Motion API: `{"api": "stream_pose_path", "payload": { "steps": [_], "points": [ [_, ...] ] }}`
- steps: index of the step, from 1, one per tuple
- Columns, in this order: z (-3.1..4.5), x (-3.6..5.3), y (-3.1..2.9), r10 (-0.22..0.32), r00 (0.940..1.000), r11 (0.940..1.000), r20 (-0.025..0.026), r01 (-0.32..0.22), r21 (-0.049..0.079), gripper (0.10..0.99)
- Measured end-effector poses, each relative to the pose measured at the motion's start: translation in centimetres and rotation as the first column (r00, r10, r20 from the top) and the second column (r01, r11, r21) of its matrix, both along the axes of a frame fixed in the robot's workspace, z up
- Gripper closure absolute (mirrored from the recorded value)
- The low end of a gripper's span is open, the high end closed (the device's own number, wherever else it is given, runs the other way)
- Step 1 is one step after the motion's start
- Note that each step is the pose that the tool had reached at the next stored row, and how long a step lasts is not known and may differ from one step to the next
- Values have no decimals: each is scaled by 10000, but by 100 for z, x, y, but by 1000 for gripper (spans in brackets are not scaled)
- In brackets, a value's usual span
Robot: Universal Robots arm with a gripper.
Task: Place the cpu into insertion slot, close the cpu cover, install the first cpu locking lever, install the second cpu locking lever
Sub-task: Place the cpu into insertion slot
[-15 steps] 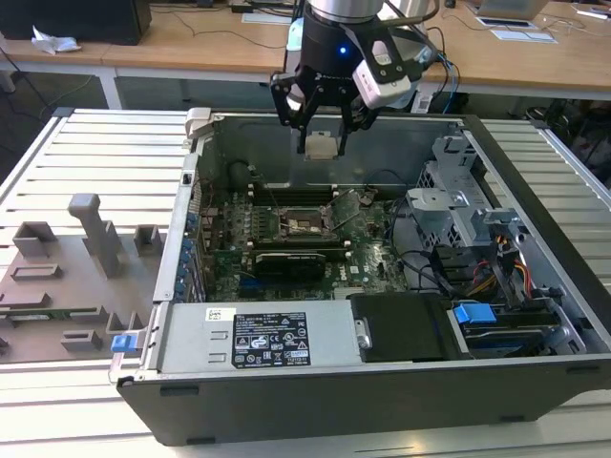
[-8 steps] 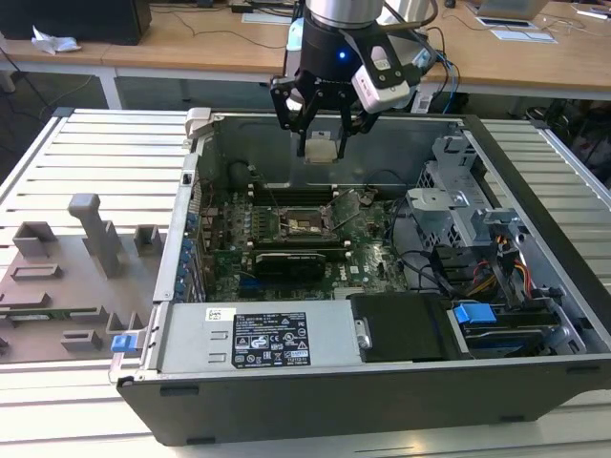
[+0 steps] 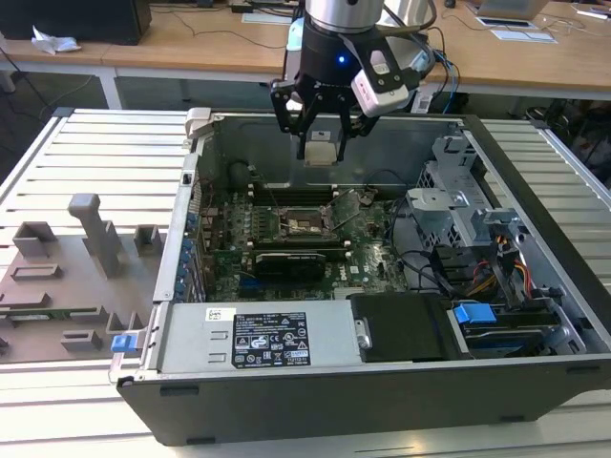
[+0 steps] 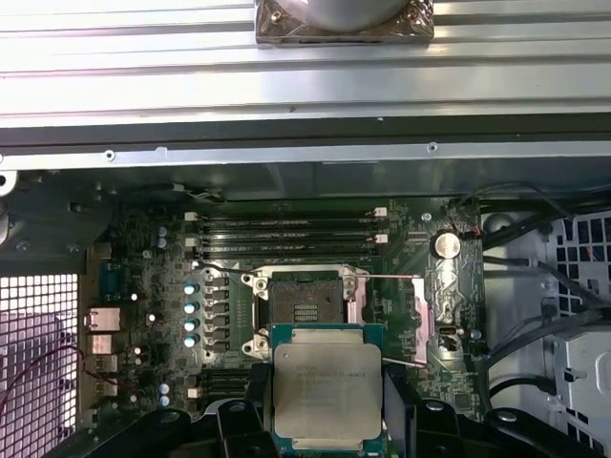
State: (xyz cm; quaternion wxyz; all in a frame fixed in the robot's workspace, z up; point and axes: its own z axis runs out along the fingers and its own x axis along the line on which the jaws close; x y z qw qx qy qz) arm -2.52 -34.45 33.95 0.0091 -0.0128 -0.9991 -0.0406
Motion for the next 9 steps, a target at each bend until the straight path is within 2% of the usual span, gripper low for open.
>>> {"api": "stream_pose_path", "payload": {
  "steps": [9],
  "points": [
    [-28, 0, 0, 0, 10000, 10000, 0, 0, -9, 541]
  ]
}}
